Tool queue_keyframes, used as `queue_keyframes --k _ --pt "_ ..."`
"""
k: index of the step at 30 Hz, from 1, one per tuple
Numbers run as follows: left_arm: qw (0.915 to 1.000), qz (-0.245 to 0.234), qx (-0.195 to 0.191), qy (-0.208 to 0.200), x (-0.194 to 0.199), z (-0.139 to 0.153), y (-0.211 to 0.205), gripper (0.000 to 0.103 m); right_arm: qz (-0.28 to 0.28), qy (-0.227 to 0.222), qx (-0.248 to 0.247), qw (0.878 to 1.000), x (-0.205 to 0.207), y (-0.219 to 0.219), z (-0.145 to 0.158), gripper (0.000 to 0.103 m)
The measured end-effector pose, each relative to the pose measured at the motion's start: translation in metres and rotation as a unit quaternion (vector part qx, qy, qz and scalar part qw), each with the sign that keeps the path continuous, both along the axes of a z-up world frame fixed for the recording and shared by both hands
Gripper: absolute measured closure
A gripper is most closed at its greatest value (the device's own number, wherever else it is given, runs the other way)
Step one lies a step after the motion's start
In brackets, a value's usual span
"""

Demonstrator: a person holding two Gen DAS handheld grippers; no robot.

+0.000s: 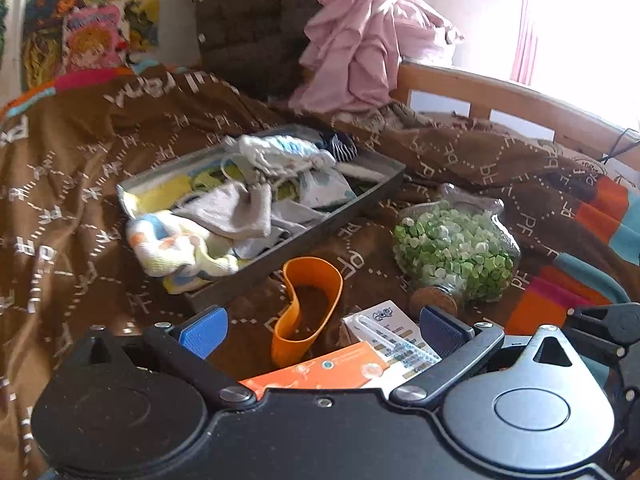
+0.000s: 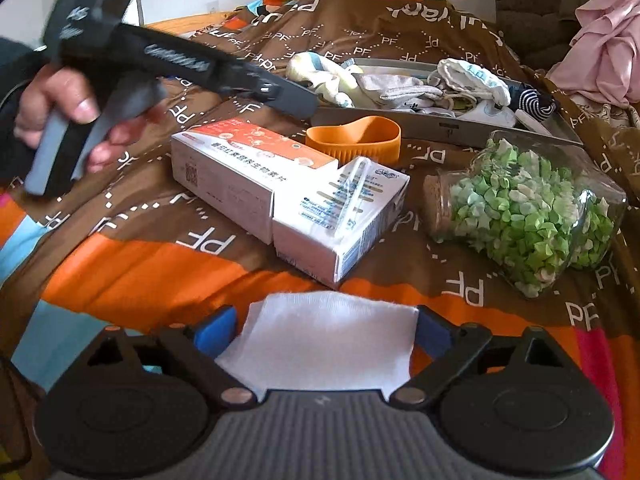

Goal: Organize soft objects
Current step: 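Move both open tools back toward the orange cup and white item, then grasp the small white cloth item with the right tool, then grasp the orange silicone cup with the left tool while the right tool holds the white item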

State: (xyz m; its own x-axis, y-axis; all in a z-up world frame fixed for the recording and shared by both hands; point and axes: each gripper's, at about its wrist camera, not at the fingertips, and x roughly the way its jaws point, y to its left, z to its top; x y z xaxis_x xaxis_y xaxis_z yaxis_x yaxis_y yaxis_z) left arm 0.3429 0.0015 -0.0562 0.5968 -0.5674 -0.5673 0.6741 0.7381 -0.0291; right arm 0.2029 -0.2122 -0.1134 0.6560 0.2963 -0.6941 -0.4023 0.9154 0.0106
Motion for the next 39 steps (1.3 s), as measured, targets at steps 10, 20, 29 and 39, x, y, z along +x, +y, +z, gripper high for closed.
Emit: queue_keyframes --k 10,20,29,39 --pt "0.9954 0.016 0.034 0.088 0.049 -0.013 -0.023 0.017 -0.002 0.012 0.006 1.000 0.000 -0.007 -0.001 0.054" --pt "0.9905 0.001 0.073 0.117 0.061 -0.023 -0.030 0.040 -0.008 0.002 0.035 0.999 0.007 -0.011 0.008 0.090" --pt "0.9879 0.008 0.090 0.126 0.069 -0.033 -0.027 0.061 -0.031 -0.043 0.071 0.996 0.031 -0.023 0.028 0.090" --pt "0.9931 -0.001 0.071 0.093 0.067 -0.029 -0.029 0.083 -0.040 -0.081 0.074 0.993 0.070 -0.023 0.044 0.090"
